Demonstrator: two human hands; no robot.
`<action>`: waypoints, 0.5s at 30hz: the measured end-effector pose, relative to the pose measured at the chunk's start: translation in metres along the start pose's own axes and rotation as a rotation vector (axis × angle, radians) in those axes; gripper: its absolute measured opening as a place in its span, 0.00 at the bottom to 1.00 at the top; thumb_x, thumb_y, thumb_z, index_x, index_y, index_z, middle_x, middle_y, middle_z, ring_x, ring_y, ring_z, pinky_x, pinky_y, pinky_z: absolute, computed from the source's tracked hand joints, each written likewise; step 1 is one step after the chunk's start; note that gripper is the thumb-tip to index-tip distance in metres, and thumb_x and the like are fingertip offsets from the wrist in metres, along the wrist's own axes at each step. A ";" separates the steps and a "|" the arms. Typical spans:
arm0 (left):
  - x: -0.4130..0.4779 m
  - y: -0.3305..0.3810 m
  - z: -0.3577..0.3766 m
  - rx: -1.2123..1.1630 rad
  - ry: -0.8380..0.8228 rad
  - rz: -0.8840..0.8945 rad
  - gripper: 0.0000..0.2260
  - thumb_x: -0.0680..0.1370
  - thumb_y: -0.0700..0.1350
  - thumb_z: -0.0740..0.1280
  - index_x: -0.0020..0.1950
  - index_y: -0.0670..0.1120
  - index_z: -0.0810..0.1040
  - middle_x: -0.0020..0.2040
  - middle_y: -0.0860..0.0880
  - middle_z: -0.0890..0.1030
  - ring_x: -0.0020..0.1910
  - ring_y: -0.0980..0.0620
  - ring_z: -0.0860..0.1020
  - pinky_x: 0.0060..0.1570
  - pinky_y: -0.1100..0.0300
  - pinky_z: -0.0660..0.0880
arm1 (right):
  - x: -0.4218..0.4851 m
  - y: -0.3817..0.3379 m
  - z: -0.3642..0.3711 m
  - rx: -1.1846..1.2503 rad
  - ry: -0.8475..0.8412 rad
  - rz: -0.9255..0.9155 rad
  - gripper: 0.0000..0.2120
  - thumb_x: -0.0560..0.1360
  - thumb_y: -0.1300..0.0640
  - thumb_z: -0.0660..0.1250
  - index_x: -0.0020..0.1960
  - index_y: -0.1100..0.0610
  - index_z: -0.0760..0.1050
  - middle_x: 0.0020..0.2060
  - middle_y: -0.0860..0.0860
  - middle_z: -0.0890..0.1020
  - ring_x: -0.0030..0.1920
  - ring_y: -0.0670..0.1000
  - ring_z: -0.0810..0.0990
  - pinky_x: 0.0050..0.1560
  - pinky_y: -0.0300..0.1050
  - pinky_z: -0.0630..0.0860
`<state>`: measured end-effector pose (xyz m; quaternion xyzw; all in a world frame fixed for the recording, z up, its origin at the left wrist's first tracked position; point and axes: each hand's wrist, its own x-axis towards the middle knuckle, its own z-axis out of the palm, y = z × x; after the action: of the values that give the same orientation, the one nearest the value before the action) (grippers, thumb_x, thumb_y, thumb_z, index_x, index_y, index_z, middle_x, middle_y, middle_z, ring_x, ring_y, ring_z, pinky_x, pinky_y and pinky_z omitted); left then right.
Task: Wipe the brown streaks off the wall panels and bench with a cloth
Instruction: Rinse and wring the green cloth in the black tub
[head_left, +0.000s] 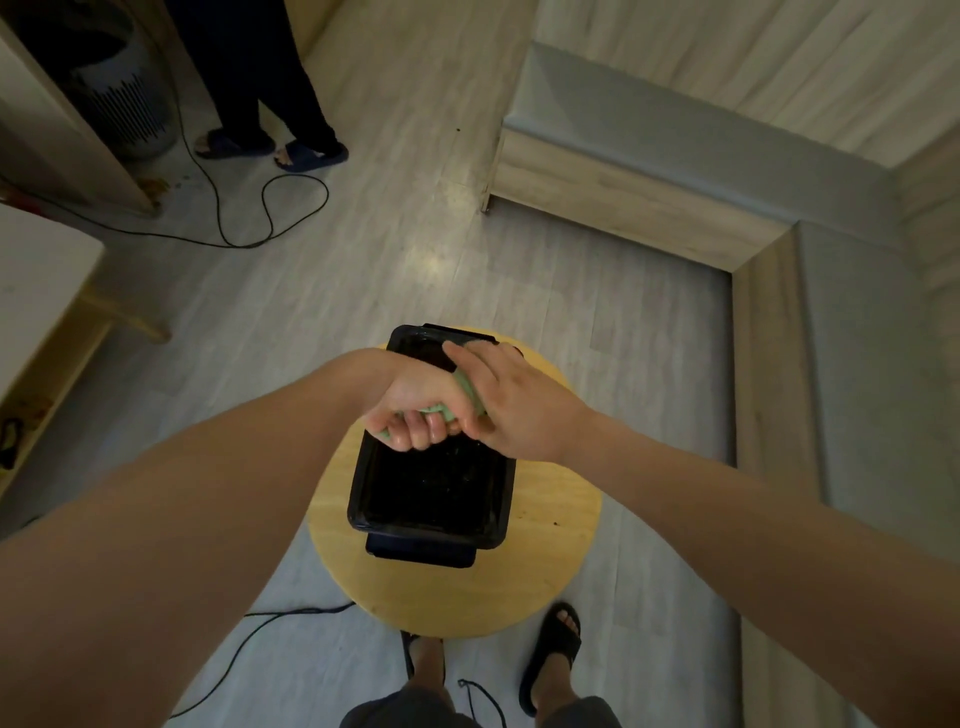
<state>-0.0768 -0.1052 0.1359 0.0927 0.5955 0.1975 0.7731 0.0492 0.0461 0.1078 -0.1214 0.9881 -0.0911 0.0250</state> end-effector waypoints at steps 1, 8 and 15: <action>-0.001 0.002 0.002 0.018 -0.038 0.011 0.13 0.79 0.45 0.70 0.38 0.48 0.69 0.29 0.53 0.64 0.23 0.57 0.58 0.23 0.65 0.53 | 0.001 0.000 0.002 -0.022 0.004 0.006 0.38 0.72 0.50 0.75 0.76 0.66 0.66 0.62 0.61 0.75 0.59 0.62 0.76 0.61 0.55 0.76; -0.007 0.011 0.019 0.441 0.317 0.029 0.13 0.76 0.44 0.72 0.36 0.45 0.71 0.27 0.50 0.67 0.25 0.52 0.62 0.26 0.60 0.58 | 0.017 -0.015 -0.022 -0.326 -0.180 0.138 0.13 0.74 0.49 0.67 0.37 0.53 0.67 0.28 0.45 0.66 0.28 0.51 0.71 0.28 0.40 0.56; 0.012 0.002 0.037 1.036 0.969 0.162 0.05 0.76 0.42 0.64 0.40 0.48 0.75 0.37 0.50 0.75 0.33 0.50 0.74 0.33 0.56 0.70 | 0.029 -0.015 -0.029 -0.123 -0.359 0.272 0.11 0.73 0.55 0.66 0.33 0.52 0.68 0.31 0.49 0.73 0.34 0.53 0.75 0.30 0.41 0.65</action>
<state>-0.0396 -0.0948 0.1367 0.3941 0.8805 -0.0349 0.2611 0.0230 0.0295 0.1386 -0.0029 0.9788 -0.0033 0.2047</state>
